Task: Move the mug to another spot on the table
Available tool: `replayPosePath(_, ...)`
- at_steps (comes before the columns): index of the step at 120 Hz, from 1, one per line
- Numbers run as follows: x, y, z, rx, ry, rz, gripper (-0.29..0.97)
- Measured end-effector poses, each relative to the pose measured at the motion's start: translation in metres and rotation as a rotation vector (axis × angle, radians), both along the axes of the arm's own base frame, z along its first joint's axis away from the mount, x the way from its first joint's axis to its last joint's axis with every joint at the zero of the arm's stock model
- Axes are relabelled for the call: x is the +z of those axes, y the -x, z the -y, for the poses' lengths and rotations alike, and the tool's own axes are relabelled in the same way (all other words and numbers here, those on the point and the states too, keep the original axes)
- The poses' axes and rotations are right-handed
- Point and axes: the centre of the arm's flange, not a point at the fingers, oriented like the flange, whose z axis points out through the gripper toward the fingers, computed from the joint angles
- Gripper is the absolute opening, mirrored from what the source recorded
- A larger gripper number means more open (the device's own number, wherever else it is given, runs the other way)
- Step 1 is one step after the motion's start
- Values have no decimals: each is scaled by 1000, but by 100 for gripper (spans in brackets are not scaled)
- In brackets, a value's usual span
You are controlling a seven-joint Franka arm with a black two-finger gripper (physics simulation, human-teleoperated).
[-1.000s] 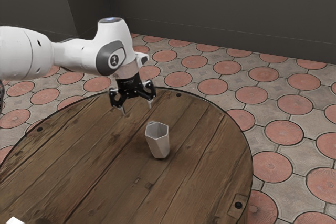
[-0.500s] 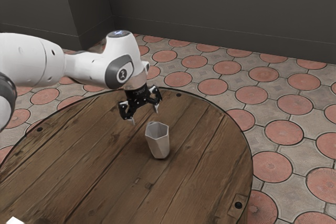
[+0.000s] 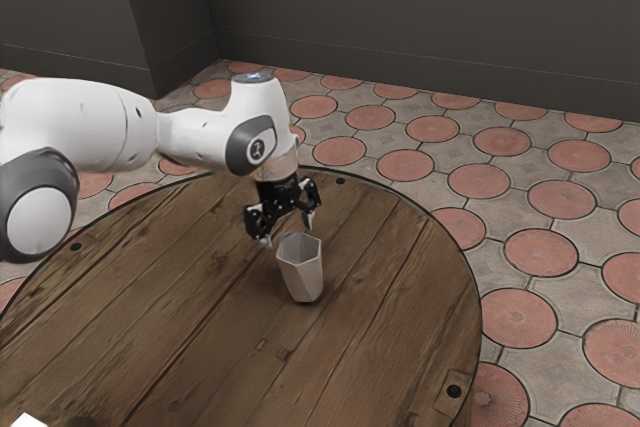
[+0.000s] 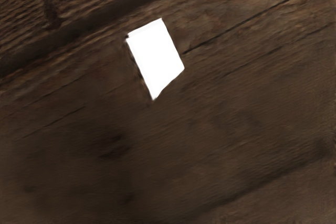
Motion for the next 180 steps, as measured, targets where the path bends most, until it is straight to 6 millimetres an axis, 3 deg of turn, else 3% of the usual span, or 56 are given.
replayPosePath(73,-21,-3,2,-38,37,-42,66)
replayPosePath(92,-22,-3,2,-46,40,-42,54)
replayPosePath(139,-22,-3,0,-59,44,-40,11)
replayPosePath(180,-5,-2,2,-75,98,-26,5)
